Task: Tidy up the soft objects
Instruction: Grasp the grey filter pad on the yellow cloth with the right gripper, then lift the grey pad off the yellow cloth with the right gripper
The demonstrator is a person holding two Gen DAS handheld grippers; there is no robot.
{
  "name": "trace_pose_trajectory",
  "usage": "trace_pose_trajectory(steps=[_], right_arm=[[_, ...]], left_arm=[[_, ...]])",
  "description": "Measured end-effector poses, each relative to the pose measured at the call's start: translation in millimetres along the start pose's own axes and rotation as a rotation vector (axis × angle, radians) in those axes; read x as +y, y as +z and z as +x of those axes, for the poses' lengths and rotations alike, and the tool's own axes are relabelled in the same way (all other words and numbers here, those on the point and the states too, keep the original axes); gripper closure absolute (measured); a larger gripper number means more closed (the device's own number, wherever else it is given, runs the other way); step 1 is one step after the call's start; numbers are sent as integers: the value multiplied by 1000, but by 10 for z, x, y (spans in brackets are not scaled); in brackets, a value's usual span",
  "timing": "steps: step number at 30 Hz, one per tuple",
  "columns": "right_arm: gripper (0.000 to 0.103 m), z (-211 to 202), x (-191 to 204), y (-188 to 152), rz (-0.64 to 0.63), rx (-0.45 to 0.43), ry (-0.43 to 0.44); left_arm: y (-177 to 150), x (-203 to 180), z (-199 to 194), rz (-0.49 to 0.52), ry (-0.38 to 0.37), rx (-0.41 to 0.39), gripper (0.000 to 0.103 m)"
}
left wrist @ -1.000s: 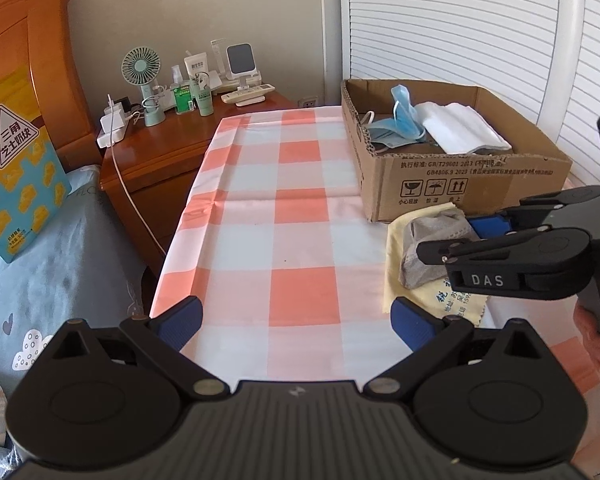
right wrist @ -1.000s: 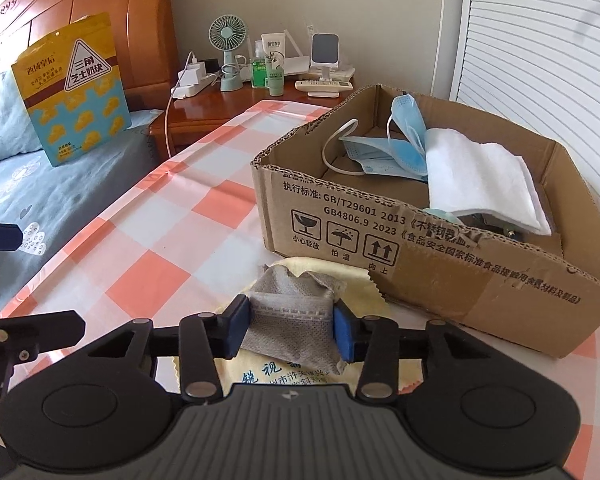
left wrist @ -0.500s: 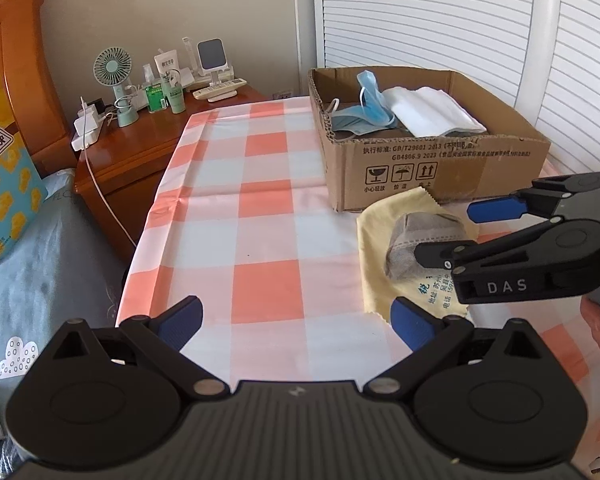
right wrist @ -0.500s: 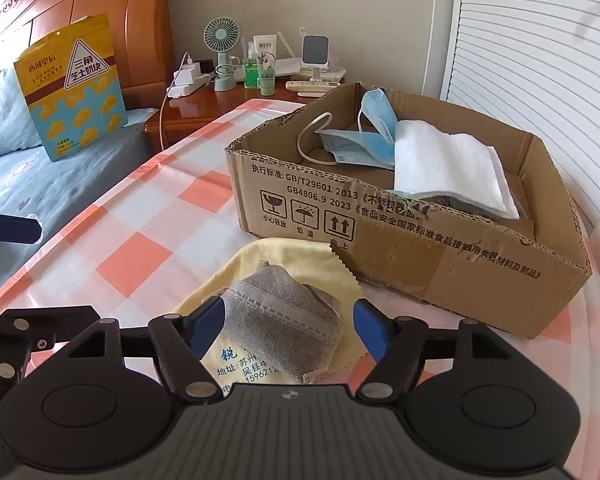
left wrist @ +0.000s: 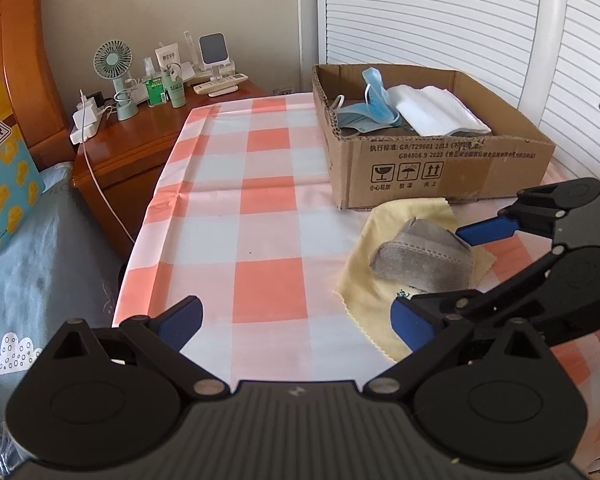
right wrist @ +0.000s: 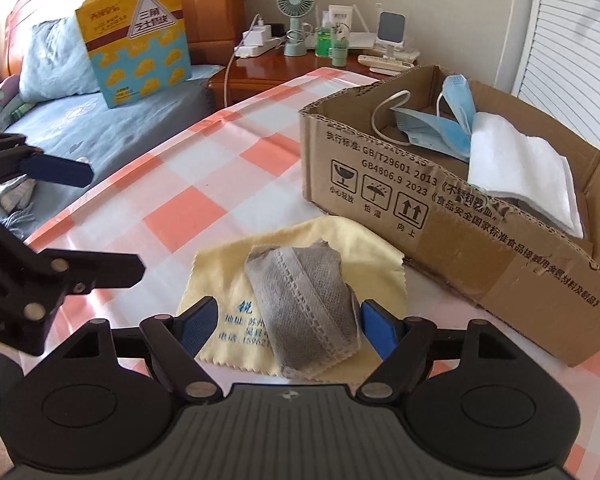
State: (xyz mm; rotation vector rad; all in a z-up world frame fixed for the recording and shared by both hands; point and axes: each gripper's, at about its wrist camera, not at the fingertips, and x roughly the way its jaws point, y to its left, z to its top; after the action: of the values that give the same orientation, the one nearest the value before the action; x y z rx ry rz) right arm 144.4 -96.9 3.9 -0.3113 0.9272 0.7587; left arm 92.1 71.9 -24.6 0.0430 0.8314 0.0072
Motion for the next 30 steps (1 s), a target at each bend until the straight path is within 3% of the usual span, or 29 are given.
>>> trace_pose_trajectory(steps=[4, 7, 17, 23, 30], right_arm=[[22, -21, 44, 15, -44, -42, -63], [25, 60, 37, 39, -59, -42, -44], [66, 57, 73, 1, -75, -60, -66], [67, -151, 46, 3, -43, -102, -85], [67, -428, -128, -117, 21, -112, -142]], left_arm=[[-5, -20, 49, 5, -11, 10, 3], [-20, -24, 53, 9, -18, 14, 3], [-28, -51, 71, 36, -38, 12, 3], [-25, -104, 59, 71, -51, -8, 3], [-6, -201, 175, 95, -142, 6, 3]])
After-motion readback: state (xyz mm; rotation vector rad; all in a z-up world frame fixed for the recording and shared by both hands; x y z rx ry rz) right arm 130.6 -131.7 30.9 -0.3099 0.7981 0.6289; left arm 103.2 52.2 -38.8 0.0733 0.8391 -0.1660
